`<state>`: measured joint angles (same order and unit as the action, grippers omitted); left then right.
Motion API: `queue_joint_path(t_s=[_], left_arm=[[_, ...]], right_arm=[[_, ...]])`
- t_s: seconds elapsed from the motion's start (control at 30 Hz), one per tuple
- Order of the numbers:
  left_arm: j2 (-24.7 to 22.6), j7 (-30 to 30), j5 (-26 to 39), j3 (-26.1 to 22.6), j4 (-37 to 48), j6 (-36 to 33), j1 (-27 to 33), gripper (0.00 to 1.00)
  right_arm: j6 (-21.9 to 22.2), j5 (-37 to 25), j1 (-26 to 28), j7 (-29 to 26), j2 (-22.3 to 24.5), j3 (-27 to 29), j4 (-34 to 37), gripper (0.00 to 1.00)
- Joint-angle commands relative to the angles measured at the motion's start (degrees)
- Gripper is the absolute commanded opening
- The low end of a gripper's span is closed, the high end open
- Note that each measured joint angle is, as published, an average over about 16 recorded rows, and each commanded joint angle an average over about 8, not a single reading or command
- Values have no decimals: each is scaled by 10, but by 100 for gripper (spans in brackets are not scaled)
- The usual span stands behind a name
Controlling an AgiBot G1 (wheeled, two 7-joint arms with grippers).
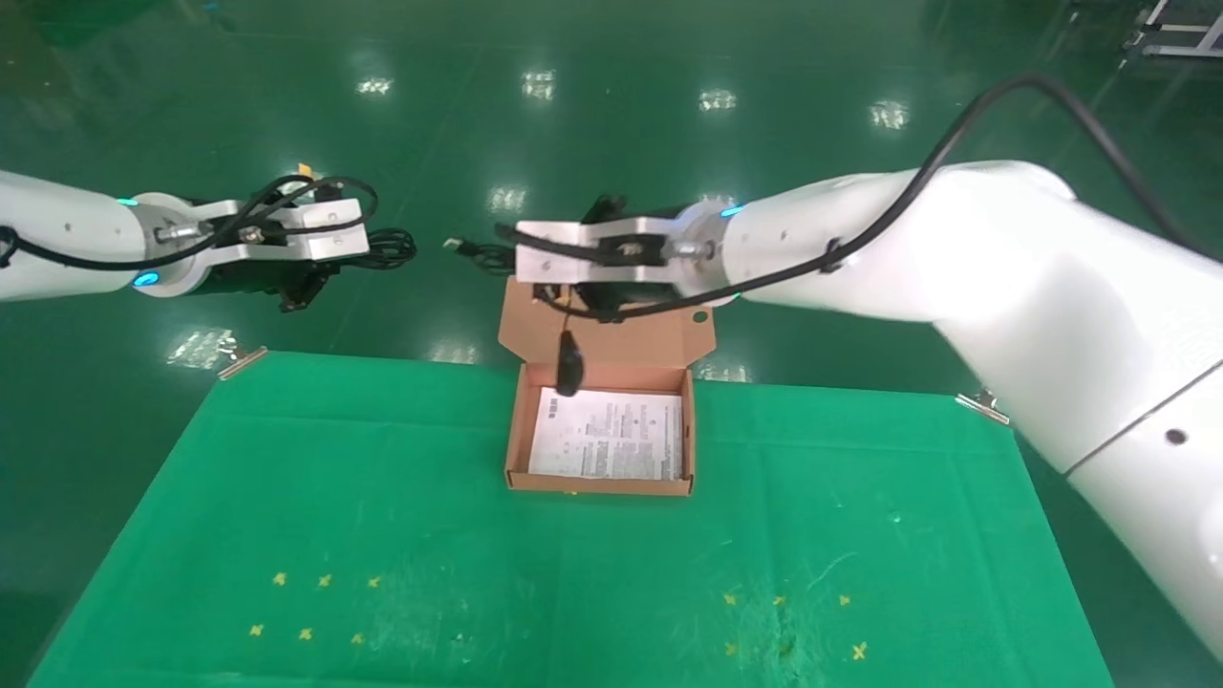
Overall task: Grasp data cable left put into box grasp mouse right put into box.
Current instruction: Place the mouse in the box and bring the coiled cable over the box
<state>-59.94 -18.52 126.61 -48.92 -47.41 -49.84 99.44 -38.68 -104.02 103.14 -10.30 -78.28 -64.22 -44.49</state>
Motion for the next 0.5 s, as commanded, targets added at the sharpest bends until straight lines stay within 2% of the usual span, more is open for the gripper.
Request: queue_joint_path(t_s=[0.03, 0.27, 0.5], left_arm=[[2, -14, 9, -2, -12, -4, -2, 0], [8, -37, 23, -3, -36, -9, -8, 0], [11, -48, 30, -3, -47, -12, -11, 0]], right_arm=[[5, 8, -4, -4, -1, -13, -6, 0], [35, 51, -13, -26, -3, -63, -14, 0], [57, 92, -27, -40, -2, -102, 9, 0]])
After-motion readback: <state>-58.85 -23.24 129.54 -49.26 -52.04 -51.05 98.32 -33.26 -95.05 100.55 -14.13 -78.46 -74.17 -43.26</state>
